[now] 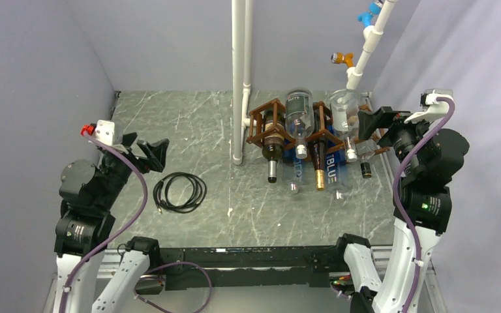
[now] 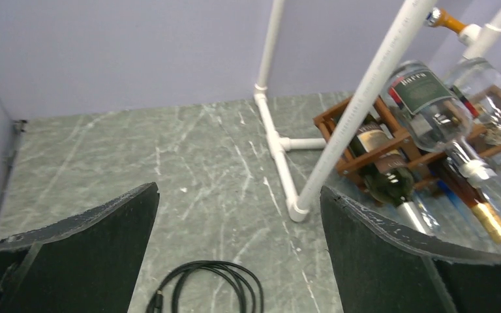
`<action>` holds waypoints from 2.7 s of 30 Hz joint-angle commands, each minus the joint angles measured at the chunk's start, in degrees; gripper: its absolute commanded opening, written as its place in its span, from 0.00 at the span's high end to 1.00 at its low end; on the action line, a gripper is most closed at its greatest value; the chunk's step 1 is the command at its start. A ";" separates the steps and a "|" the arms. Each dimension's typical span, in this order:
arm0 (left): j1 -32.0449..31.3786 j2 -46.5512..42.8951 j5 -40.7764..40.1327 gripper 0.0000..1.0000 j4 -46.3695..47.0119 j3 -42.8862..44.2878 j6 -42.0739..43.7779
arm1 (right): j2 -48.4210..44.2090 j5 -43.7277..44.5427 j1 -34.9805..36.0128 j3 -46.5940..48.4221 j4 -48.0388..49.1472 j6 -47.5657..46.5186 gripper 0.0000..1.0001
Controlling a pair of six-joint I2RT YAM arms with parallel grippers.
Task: Take the wine bottle off the wine rack
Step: Pick up the wine bottle from the wine rack.
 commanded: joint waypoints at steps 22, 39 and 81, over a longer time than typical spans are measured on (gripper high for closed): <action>-0.71 -3.87 13.00 0.01 14.60 -19.59 -1.36 | -0.96 -33.27 -5.52 -2.77 -13.63 -27.25 0.00; 0.07 -4.39 16.00 0.01 16.80 -25.80 -2.11 | -3.69 -44.40 -11.30 -13.40 -9.02 -22.69 0.00; 3.33 8.36 27.17 0.01 22.15 -23.36 -10.50 | 3.97 -40.00 -11.77 -10.09 -19.91 -33.08 0.00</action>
